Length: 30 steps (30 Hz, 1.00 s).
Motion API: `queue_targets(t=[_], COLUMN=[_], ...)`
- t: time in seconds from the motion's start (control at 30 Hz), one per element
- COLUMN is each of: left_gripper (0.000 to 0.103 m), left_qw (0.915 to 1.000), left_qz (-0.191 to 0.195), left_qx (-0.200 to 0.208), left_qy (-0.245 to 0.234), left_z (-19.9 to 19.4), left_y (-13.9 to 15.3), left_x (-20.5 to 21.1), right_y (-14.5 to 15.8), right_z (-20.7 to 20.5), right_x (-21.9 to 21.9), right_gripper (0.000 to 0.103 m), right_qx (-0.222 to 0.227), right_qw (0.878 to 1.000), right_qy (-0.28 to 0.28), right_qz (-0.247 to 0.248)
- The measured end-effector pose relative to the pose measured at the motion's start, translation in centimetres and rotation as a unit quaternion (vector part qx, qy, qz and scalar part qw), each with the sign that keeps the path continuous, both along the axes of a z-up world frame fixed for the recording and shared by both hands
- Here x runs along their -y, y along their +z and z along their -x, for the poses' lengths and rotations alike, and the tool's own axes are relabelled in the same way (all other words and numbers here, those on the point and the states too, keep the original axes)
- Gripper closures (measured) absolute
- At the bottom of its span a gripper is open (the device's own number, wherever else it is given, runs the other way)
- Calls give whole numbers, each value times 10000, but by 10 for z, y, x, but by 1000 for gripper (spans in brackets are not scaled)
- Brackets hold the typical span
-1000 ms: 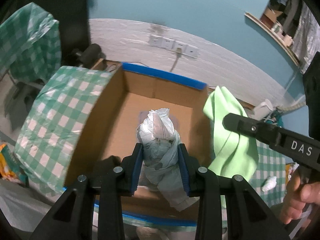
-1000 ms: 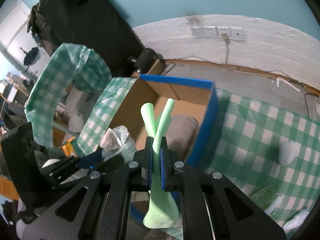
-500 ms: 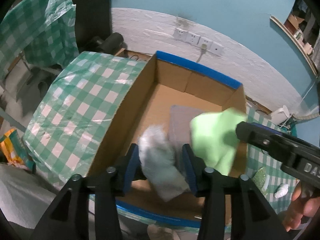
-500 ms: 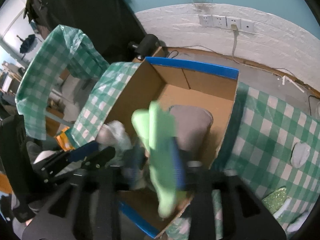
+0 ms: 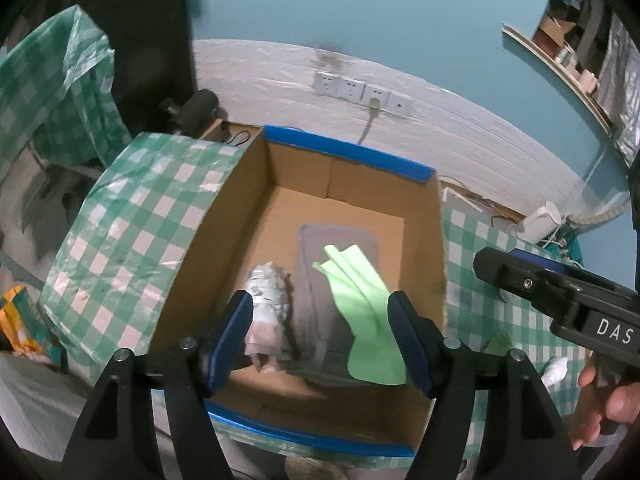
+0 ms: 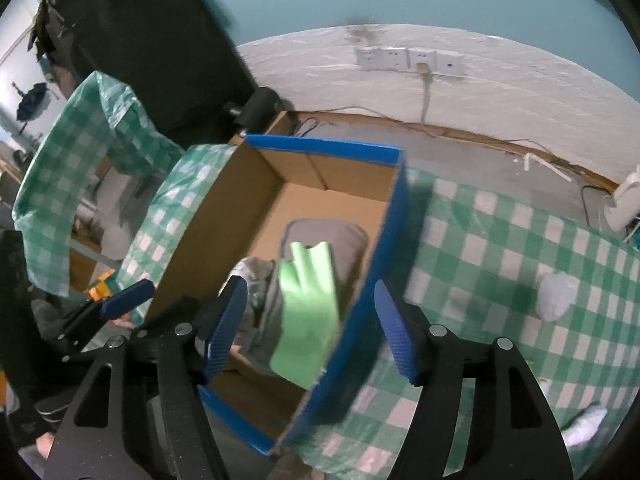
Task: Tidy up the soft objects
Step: 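Carry the bundle and glove into the box and open both grippers, then move both tools back over the remaining items on the cloth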
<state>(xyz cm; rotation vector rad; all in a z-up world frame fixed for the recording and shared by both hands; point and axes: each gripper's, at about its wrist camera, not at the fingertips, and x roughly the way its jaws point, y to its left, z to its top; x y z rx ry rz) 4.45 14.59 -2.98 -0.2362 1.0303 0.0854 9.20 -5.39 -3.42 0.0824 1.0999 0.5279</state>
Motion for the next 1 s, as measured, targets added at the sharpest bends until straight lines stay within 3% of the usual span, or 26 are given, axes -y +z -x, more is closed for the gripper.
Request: queue_targets(t=[0.63,1.0], left_gripper=[24,22], left_qw=[9971,9896], left_qz=[-323,-618], left_qx=[126,35], left_qy=[-678,-1301], left_z=[1,-1], left_y=[14,10], left_x=[73,139], right_y=[11,2], right_z=[22,40], right_x=[97,151], right_gripper=[35,35], right_qx=[37,-28], right_qw=[9976,9942], right_qy=[-688,-1074], right_qz=[-30,84])
